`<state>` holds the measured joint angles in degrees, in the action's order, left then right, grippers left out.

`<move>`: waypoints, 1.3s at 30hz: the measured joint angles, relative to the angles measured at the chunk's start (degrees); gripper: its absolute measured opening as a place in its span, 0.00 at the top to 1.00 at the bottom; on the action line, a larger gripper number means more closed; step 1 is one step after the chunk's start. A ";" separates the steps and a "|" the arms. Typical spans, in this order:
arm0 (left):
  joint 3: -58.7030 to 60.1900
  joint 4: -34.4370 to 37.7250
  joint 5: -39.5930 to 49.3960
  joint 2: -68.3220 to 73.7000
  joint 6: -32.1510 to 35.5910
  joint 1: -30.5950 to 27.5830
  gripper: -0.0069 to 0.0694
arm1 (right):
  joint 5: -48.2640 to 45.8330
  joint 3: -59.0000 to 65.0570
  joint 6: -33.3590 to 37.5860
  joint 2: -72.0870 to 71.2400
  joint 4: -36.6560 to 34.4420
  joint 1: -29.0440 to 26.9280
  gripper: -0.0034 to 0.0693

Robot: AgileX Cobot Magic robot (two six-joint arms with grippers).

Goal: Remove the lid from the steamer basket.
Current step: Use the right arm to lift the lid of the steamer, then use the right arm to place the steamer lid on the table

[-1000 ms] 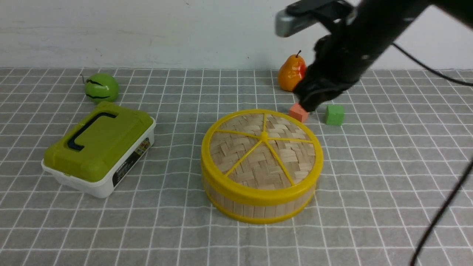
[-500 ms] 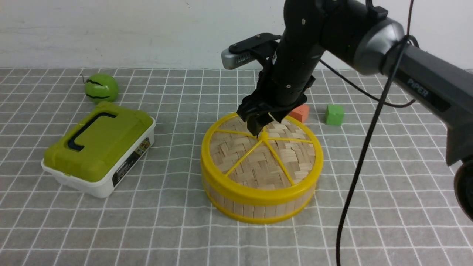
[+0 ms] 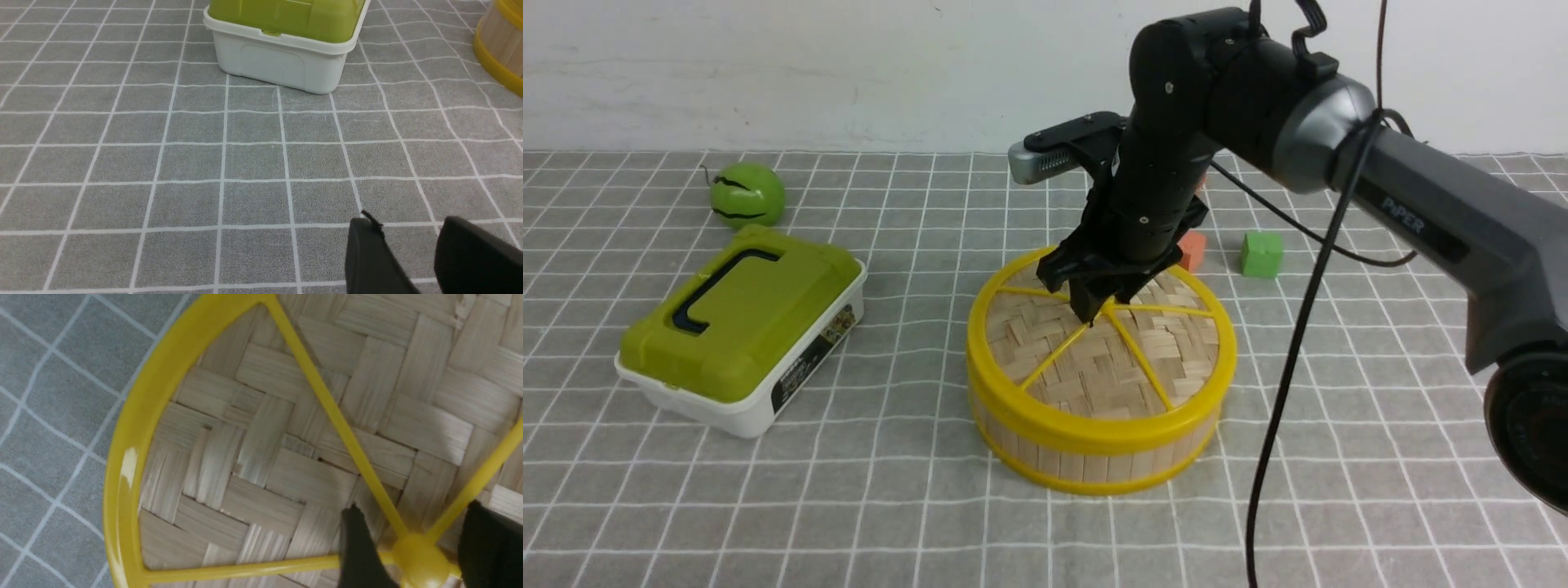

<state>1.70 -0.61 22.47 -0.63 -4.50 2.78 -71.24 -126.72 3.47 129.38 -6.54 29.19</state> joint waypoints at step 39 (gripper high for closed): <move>0.00 0.00 0.00 0.00 0.00 0.00 0.60 | -0.85 24.81 1.04 -34.62 9.12 -16.08 0.84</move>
<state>1.70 -0.61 22.47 -0.63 -4.50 2.78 -72.09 -101.91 4.51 94.76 2.58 13.11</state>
